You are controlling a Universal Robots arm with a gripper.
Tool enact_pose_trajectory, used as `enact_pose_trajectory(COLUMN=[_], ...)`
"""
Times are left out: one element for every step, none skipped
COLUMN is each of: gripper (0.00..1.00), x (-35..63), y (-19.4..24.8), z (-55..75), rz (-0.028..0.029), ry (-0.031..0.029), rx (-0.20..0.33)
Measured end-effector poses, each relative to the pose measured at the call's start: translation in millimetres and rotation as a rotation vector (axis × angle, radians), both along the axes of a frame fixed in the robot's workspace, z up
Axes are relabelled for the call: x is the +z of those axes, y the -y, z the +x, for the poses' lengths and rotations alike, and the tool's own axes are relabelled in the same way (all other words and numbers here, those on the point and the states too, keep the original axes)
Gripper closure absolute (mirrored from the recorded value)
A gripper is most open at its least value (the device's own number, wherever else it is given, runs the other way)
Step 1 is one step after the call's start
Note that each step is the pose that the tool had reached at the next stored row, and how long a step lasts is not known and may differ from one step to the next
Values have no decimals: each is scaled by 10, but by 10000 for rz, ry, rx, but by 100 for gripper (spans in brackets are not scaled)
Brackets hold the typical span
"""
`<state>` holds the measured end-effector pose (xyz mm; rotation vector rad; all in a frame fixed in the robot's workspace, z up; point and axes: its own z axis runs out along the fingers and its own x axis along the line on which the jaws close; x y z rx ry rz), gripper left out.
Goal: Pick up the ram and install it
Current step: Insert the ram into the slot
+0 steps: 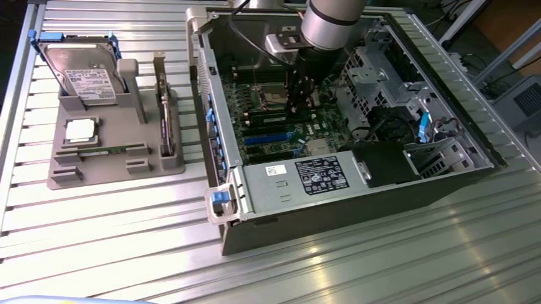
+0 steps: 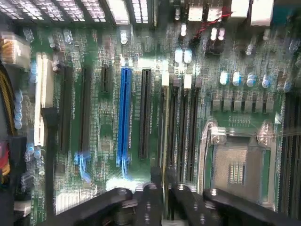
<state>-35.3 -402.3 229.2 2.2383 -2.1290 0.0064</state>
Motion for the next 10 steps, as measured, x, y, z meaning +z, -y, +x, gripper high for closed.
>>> enact_pose_trajectory(gripper=[80,80,80,80,80,81,89,89,89,89], x=[1,7,36,88,173,212,217,212,205,203], y=[1,1,1,-2,-25,-47,-53,-53,-53,-52], z=[0,-2,-1,-2,-2,-1,2,69,181,295], rz=[-2,-14,-22,-26,-45,-68,-74,-73,-75,-77], ry=[-2,-4,-3,3,17,27,28,-24,-150,-250], rx=[-1,-3,-2,-2,-3,-3,0,-2,0,1])
